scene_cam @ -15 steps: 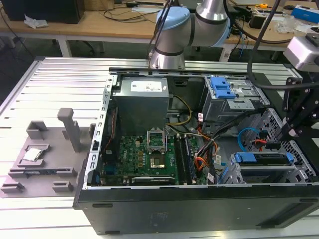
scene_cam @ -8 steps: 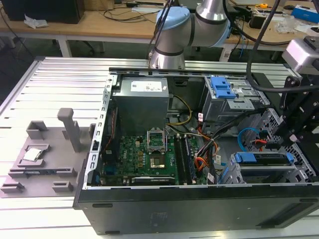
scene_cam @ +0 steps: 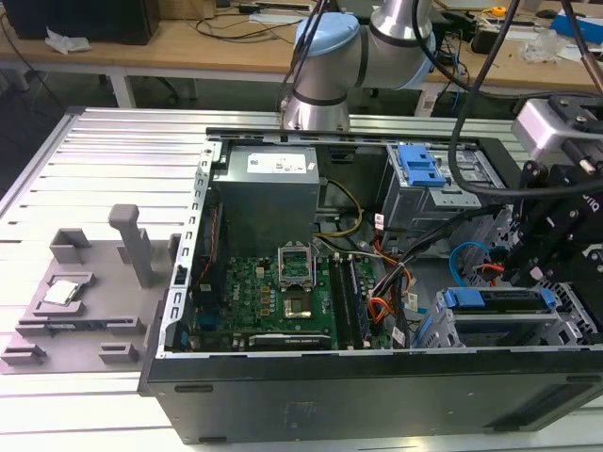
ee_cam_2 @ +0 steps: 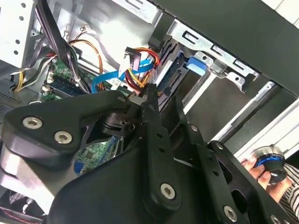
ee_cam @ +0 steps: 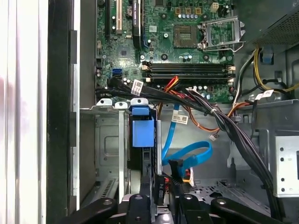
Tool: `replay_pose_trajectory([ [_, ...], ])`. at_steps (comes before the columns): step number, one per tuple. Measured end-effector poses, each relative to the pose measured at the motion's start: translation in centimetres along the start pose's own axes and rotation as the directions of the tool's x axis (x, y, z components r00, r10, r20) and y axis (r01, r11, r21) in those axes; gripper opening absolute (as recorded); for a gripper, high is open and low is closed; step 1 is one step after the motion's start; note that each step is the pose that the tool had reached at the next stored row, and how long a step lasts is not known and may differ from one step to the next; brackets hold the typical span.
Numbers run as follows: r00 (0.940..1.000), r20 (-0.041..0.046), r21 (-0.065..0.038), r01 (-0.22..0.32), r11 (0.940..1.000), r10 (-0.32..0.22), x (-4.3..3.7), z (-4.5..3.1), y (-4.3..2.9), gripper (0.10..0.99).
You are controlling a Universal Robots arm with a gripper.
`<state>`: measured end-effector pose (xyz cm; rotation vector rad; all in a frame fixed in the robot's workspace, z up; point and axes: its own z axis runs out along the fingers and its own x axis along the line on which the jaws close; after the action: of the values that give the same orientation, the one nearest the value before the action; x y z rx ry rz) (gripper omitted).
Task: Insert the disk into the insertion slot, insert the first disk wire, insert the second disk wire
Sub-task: 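Insert the first disk wire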
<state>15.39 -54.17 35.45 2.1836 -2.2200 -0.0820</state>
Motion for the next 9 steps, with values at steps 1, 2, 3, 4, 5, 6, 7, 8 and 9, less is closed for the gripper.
replay_pose_trajectory([
  [1, 1.0000, -0.0009, 0.000, 0.000, 1.0000, 0.000, 0.00, 0.22, -0.01, 0.302],
  [2, 1.0000, -0.0012, 0.000, 0.000, 1.0000, 0.000, 0.01, 0.22, -0.01, 0.302],
  [3, 1.0000, -0.0009, 0.000, 0.000, 1.0000, 0.000, 0.01, 0.24, -0.01, 0.302],
  [4, 1.0000, -0.0009, 0.000, 0.000, 1.0000, 0.000, 0.01, 0.25, -0.01, 0.290],
  [5, 1.0000, -0.0009, 0.000, 0.000, 1.0000, 0.000, 0.01, 0.26, -0.01, 0.220],
  [6, 1.0000, -0.0009, 0.000, 0.000, 1.0000, 0.000, 0.01, 0.26, -0.01, 0.180],
  [7, 1.0000, -0.0009, 0.000, 0.000, 1.0000, 0.000, 0.01, 0.27, -0.01, 0.180],
  [8, 1.0000, -0.0009, 0.000, 0.000, 1.0000, 0.000, 0.01, 0.28, -0.01, 0.180],
  [9, 1.0000, -0.0009, 0.000, 0.000, 1.0000, 0.000, 0.01, 0.29, -0.01, 0.180],
])
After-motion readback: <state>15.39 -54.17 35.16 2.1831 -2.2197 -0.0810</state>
